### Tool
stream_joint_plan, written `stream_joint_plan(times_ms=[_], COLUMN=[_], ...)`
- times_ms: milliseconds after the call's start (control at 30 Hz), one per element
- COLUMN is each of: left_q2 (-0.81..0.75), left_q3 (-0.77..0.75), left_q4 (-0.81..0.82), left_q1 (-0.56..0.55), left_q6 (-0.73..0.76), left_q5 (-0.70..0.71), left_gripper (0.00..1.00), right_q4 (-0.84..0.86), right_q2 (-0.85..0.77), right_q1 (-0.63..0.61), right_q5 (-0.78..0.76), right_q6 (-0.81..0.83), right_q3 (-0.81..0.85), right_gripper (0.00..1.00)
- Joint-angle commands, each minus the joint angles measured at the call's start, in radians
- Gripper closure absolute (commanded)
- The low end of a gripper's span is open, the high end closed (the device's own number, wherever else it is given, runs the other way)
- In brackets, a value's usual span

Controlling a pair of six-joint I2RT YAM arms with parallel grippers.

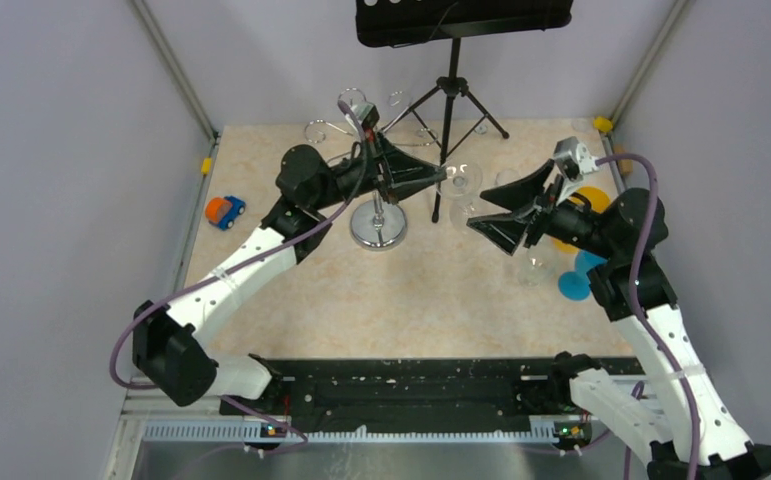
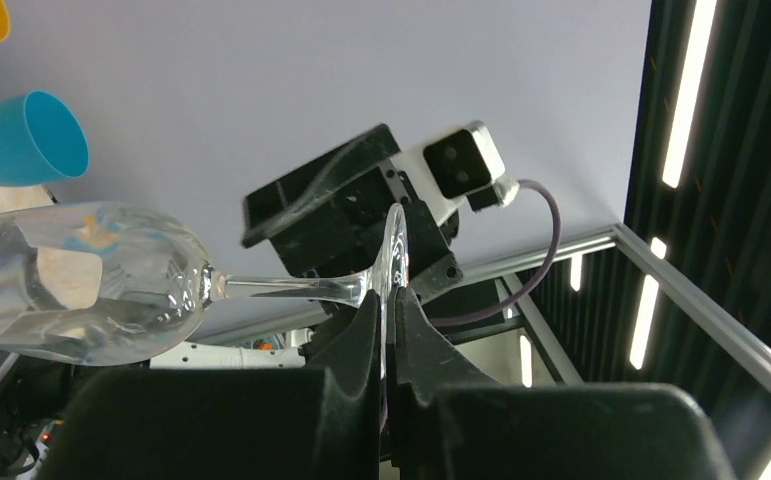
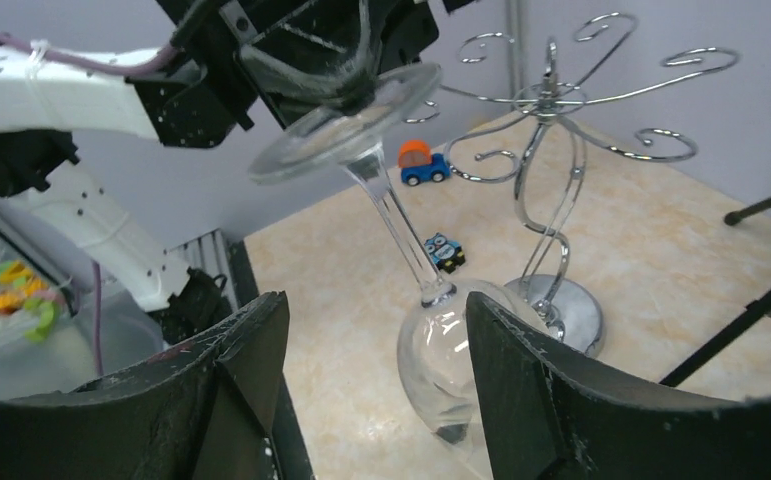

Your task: Take the wine glass off the wine glass rack

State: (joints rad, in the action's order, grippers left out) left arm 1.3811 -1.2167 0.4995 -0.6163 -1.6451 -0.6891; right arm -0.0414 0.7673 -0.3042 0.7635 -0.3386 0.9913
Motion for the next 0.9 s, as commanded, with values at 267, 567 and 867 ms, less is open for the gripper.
stream_joint_plan(times_ms=[267,567,867], left_q2=[-0.137,-0.157,-0.163], left_q3=[0.013,0.050,0.060], left_q4=[-0.059,-0.055,-0.057], left_q1=[-0.001,-0.017,-0.025], left_q6=[0.091,0.076,0.076], left_q5=[-0.011,-0.012,-0.004], left_gripper=[1.00,1.00,1.00], right_q4=[0.204,0.289,0.306], right_q2=[0.138,0.213,0.244], right_q1=[-0.054,-0.086,-0.152], right_q5=[0.261,0.249,0.172], right_q6=[0.045,0.005,-0.003], right_q3=[0.040,0.051,0.053], right_gripper=[0.34,0.47,0.99])
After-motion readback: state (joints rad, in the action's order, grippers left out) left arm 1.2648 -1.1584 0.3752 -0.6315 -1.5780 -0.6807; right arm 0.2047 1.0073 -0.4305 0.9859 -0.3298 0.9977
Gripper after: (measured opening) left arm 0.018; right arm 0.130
